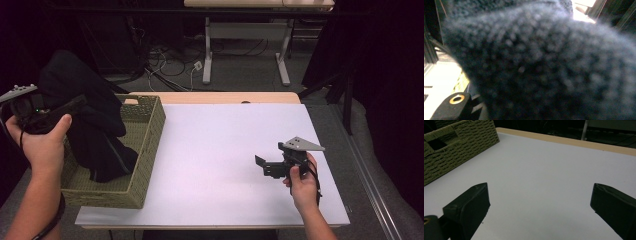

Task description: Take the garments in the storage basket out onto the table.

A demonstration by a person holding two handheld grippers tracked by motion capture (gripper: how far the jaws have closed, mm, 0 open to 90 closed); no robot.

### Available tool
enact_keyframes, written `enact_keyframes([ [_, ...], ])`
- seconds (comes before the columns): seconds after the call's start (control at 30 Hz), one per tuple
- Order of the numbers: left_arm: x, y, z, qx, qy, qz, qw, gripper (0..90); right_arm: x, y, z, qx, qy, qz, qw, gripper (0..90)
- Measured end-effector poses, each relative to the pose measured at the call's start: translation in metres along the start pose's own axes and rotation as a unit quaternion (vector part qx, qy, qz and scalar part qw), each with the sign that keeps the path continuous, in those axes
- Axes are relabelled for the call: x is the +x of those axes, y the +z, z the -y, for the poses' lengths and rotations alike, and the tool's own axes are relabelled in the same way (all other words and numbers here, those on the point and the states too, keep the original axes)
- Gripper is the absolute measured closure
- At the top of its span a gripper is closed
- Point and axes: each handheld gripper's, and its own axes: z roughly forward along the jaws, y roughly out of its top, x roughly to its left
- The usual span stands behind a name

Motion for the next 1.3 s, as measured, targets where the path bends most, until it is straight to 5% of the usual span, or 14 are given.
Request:
enact_keyframes([
  [0.5, -0.015, -0.013, -0.008, -0.044, 0.011, 0.026, 0.9986, 62.6, 0.000, 0.002, 0.002, 0.005, 0.002, -0.002, 1.0000, 2.7],
  [0.7, -0.022, -0.019, -0.017, -0.051, 0.004, 0.039, 0.9979, 62.6, 0.000, 0.002, 0.002, 0.006, 0.001, -0.002, 1.0000, 2.9],
  [1.3, -0.059, -0.023, -0.036, -0.060, 0.033, 0.076, 0.9947, 62.6, 0.000, 0.005, 0.004, 0.010, -0.002, 0.000, 0.9999, 4.2],
])
